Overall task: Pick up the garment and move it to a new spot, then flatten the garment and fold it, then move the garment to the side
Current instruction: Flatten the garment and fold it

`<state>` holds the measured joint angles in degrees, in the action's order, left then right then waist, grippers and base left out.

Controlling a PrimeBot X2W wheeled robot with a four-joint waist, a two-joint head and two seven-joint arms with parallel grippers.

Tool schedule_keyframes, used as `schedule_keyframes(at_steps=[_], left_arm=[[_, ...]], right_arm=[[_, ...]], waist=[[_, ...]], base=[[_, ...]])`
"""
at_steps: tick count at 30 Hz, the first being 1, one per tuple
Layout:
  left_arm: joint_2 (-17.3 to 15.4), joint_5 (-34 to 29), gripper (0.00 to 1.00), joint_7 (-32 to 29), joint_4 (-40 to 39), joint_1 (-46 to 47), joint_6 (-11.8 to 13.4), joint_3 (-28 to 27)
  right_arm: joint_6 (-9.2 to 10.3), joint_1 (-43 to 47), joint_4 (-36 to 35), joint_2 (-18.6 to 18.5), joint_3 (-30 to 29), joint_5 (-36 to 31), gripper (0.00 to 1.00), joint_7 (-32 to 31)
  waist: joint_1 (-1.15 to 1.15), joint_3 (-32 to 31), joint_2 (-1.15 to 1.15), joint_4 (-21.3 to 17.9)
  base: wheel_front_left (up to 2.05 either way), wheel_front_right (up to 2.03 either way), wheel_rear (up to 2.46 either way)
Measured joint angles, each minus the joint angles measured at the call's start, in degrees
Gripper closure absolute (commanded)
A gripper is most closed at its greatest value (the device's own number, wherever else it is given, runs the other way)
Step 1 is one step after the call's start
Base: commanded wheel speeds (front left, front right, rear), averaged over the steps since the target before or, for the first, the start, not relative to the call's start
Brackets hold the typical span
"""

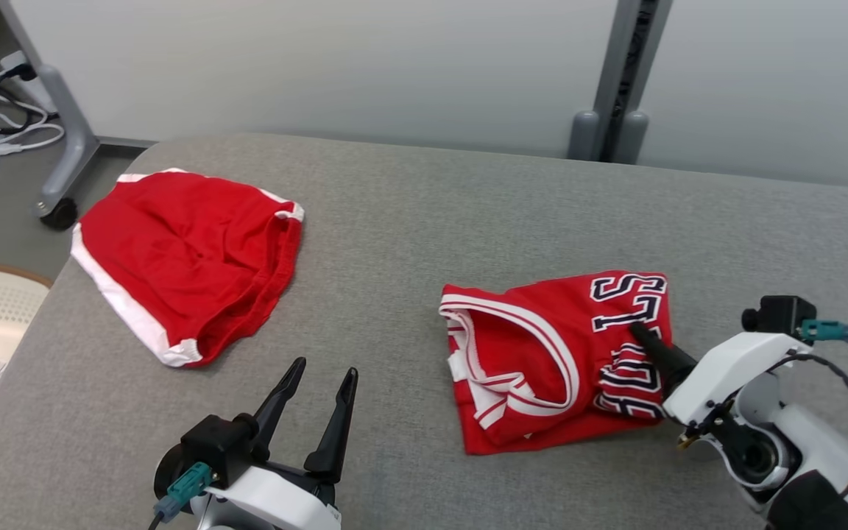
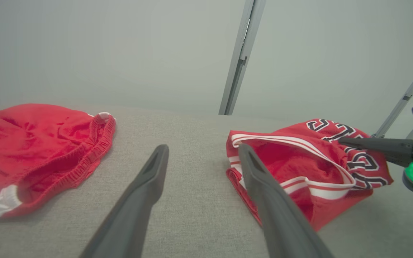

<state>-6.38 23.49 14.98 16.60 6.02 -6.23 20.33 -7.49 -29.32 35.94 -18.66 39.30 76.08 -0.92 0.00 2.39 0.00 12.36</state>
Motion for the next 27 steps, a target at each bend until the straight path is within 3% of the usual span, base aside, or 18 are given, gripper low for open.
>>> schedule_keyframes(at_steps=[17,22,27], left_arm=[[-0.42,0.05,0.0,0.0,-0.27,-0.75,0.22,1.09],[-0.58,0.14,0.0,0.0,-0.38,0.16,0.22,1.47],[-0.74,0.21,0.0,0.0,-0.3,0.54,0.22,1.54]], right_arm=[[0.01,-7.33,-4.77,-8.8,-2.21,2.75,1.0,-9.32],[0.01,-13.05,-5.38,-8.49,-2.2,3.07,1.0,-14.48],[0.01,-19.02,-5.73,-4.82,-2.31,4.17,1.0,-18.39]], waist=[[0.0,-0.23,0.0,-9.74],[0.0,1.02,0.0,-12.96],[0.0,2.37,0.0,-14.54]], base=[[0.0,0.0,0.0],[0.0,0.0,0.0],[0.0,0.0,0.0]])
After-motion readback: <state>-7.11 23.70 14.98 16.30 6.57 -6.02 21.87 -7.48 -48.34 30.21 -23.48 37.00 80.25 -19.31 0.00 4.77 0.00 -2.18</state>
